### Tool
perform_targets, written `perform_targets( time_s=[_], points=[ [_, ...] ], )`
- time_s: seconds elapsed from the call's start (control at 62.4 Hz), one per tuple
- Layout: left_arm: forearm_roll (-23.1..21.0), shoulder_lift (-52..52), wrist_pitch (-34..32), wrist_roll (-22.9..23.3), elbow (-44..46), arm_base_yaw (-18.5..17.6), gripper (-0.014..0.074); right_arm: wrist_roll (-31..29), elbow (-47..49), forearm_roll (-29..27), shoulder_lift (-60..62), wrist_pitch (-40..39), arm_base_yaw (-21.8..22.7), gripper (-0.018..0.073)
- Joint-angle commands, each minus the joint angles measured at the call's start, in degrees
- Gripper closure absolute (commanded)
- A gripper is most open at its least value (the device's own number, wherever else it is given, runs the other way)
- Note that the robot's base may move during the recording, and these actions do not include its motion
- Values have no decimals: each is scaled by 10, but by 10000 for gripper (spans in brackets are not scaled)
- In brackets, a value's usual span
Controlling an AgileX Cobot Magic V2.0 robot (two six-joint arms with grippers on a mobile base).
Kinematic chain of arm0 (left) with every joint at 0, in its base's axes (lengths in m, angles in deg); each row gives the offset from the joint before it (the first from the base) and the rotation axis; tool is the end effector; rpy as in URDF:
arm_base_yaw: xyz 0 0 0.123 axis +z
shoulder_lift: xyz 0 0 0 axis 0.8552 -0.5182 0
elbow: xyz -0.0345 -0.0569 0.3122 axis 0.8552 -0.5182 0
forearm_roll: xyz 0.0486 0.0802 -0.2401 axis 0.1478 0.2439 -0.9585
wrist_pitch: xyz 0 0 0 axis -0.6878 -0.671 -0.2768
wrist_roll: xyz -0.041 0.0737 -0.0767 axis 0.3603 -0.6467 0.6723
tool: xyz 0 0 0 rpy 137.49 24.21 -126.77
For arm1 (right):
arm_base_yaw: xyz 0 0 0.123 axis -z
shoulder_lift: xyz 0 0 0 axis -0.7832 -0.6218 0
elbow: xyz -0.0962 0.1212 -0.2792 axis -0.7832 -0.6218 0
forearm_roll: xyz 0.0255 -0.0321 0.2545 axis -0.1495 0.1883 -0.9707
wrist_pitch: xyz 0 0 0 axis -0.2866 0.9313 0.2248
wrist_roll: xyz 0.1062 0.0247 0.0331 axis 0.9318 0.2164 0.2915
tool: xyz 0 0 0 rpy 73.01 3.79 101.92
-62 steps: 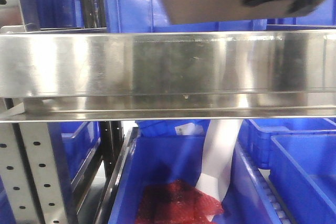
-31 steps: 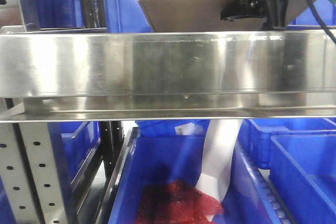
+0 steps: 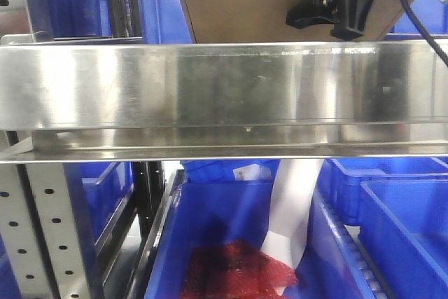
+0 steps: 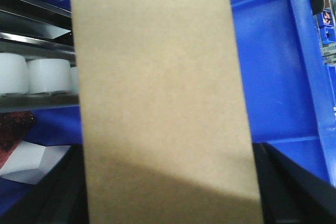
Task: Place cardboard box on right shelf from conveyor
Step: 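Raise the box with the right gripper above the upper steel shelf, then lower the box onto the shelf and open the right gripper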
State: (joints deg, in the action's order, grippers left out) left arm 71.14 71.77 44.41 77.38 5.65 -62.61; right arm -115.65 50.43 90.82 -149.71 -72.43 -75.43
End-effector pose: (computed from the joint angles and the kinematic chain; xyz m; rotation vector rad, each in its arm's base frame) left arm 0.0512 -0.0039 0.1988 0.0011 1.5527 -0.1114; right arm 0.3142 0.1430 0.3241 -1.3580 1.3608 -0.4533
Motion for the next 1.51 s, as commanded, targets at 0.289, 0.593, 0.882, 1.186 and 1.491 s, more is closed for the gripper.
perform_targets(
  time_s=[0.289,0.593,0.882,1.186,1.491],
  points=[
    [-3,7,-52,3,2,-2,715,8,22,-70,80,3,3,-48],
    [-3,7,-52,3,2,-2,715,9,22,-131,98,28,-23,-48],
    [-3,7,-52,3,2,-2,715,10,22,-213,112,49,-73,-48],
    [-3,7,-52,3,2,-2,715,71,22,-240,130,94,-90,-48],
    [-3,7,-52,3,2,-2,715,263,22,-258,169,102,-90,-48]
  ],
)
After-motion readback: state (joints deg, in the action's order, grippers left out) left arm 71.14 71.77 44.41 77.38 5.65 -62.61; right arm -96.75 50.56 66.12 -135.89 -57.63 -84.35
